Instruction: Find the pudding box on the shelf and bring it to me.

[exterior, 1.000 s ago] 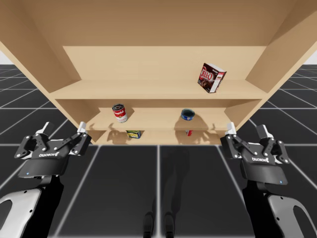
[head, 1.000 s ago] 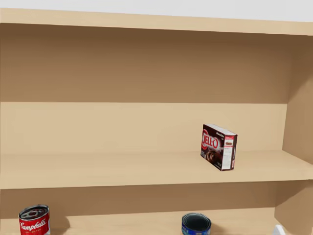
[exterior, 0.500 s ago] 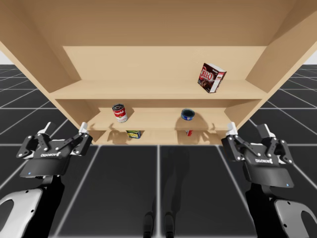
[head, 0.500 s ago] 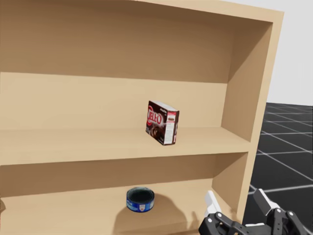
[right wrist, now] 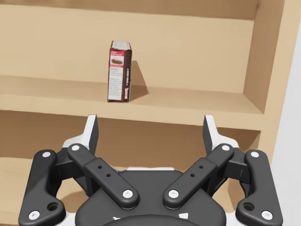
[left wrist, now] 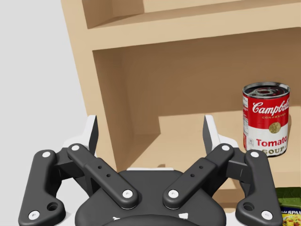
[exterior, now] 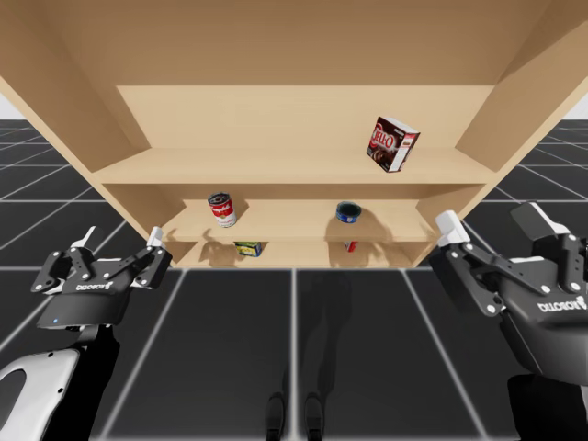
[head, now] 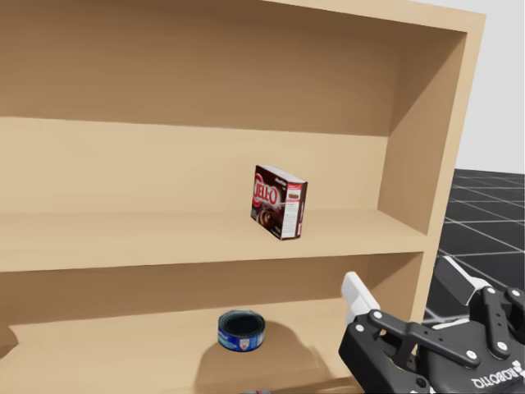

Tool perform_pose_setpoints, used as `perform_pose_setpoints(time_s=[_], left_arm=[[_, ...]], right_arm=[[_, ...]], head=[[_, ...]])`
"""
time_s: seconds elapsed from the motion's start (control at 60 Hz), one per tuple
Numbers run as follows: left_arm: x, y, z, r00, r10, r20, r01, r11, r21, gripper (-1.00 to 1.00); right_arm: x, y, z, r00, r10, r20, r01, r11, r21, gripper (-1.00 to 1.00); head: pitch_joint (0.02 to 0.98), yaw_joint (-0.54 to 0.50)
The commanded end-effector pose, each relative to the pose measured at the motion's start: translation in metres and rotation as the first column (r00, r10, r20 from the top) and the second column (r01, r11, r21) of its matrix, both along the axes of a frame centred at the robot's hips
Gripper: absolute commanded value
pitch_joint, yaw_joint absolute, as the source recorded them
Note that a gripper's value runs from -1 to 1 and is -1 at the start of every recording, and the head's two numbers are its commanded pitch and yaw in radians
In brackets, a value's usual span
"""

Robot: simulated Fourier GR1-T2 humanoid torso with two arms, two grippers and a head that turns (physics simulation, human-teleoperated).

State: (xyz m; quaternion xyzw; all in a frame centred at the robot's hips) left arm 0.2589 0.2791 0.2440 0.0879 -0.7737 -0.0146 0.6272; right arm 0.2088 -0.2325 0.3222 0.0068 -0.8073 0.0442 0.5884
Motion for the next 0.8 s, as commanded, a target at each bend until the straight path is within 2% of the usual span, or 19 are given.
perform_pose_setpoints(time_s=[0.017, 0.117, 0.233, 0.417, 0.8], left_arm=[[0.0, 0.0, 0.0, 1.0, -0.002, -0.003, 0.002, 1.0, 0.001, -1.0], [0.0, 0.0, 0.0, 1.0, -0.002, -0.005, 0.002, 1.0, -0.001, -1.0], [0.001, 0.001, 0.0, 1.0, -0.003, -0.005, 0.003, 1.0, -0.001, -1.0], [0.001, 0.001, 0.0, 1.0, -0.002, -0.005, 0.002, 1.0, -0.001, -1.0], [0.001, 0.001, 0.0, 1.0, -0.003, -0.004, 0.003, 1.0, -0.002, -1.0]], right_arm=[[-0.003, 0.013, 0.03, 0.999, 0.04, 0.0, -0.04, 0.998, -0.052, -1.0], [0.005, 0.018, 0.042, 0.999, 0.05, -0.016, -0.05, 0.996, -0.068, -1.0], [0.025, 0.025, 0.049, 0.997, 0.055, -0.05, -0.059, 0.996, -0.071, -1.0], [0.05, 0.027, 0.057, 0.99, 0.094, -0.105, -0.097, 0.995, -0.025, -1.0], [0.086, 0.041, 0.062, 0.975, 0.129, -0.18, -0.13, 0.991, 0.006, -1.0]], head=[[0.269, -0.29], [0.27, -0.29], [0.273, -0.29], [0.274, -0.29], [0.274, -0.29]])
